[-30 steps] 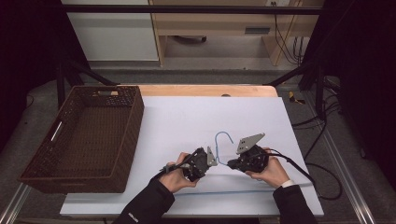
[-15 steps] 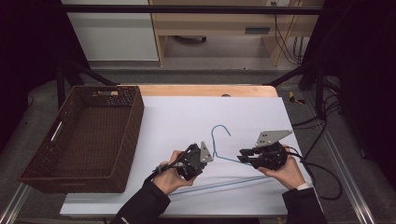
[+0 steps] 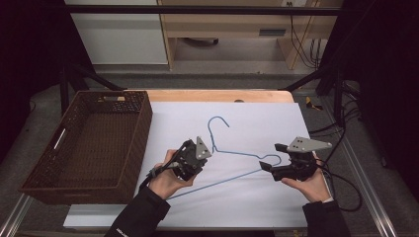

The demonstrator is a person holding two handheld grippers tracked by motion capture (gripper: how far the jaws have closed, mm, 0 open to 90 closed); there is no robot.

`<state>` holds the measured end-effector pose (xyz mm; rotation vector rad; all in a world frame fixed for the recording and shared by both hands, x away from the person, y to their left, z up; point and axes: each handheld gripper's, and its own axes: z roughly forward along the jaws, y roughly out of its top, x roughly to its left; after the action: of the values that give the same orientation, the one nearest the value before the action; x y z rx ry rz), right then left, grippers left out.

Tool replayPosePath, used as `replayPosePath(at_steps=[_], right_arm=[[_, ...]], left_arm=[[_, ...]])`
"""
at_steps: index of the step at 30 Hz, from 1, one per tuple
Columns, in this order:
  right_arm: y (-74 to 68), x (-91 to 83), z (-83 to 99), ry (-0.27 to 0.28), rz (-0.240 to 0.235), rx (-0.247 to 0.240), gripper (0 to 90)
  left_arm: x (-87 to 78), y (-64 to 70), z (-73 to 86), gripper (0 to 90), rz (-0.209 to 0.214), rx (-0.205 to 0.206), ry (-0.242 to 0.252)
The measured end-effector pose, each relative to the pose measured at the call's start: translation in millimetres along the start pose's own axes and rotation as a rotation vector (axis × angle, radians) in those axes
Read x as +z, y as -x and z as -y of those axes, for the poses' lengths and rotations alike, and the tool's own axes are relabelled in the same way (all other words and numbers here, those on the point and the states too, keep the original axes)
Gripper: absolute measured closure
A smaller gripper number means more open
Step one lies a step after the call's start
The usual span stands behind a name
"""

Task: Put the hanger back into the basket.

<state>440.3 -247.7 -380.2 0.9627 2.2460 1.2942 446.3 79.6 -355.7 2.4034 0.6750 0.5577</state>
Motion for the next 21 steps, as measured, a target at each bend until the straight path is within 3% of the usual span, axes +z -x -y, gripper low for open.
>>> replayPosePath(at_steps=[9,16,21], right_arm=[[4.3,-8.9,14.7,0.056,0.074,0.071,6.2],[1.1,-12.2,22.1,0.083,0.089,0.088,5.2],[-0.5,-11.0,27.5,0.07,0.099,0.097,4.4]], left_arm=[[-16.6,-20.6,-2.2,87.0,-0.051,-0.048,0.024],[-37.0,-40.5,-5.2,87.0,-0.1,-0.074,0.043],[-50.2,-55.7,-6.5,86.9,-0.102,-0.092,0.062]])
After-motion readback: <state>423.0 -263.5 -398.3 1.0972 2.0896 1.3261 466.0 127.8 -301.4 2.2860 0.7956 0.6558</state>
